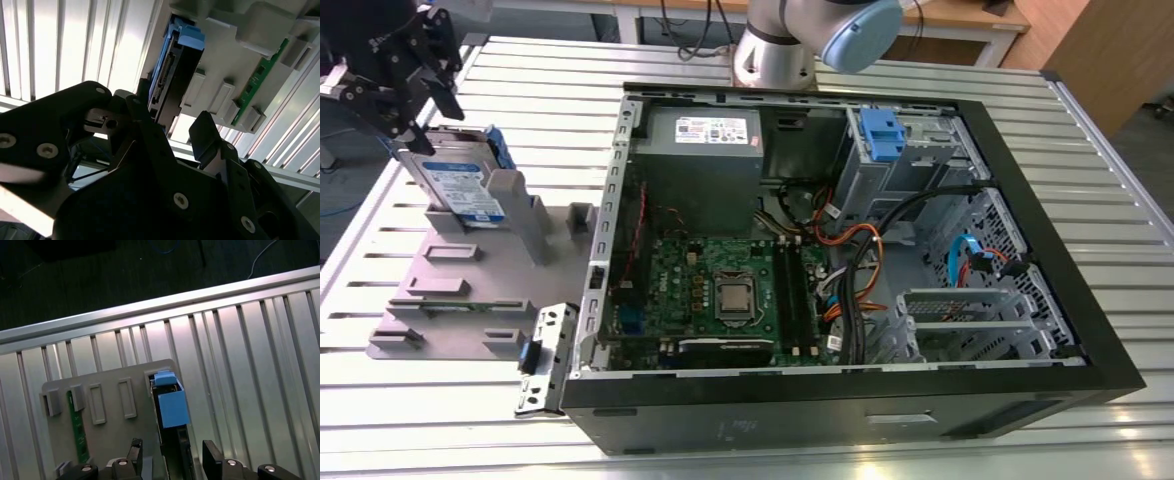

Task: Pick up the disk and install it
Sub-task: 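Pick up the disk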

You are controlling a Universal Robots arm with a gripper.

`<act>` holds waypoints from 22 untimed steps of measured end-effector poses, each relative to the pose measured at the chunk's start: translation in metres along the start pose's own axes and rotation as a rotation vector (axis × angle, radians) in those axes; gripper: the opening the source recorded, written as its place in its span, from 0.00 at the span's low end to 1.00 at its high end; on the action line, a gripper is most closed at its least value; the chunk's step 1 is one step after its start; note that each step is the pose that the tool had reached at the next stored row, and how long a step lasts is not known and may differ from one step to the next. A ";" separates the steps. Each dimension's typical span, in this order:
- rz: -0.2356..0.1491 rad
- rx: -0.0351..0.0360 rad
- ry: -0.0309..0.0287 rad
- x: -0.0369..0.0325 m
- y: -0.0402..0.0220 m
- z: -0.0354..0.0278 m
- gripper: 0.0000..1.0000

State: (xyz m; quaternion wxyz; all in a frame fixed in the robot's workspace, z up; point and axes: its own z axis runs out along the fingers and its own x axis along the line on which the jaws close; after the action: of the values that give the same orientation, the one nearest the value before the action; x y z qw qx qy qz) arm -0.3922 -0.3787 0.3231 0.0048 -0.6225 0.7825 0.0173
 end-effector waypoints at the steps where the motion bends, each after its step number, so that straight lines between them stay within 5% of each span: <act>1: -0.002 0.0019 -0.0005 0.0001 0.0002 0.0012 0.59; 22: -0.044 0.0066 -0.0009 0.0007 0.0012 0.0112 0.59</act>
State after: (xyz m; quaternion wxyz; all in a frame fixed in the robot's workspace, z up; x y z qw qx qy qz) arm -0.3937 -0.3787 0.3119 0.0076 -0.6393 0.7687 0.0149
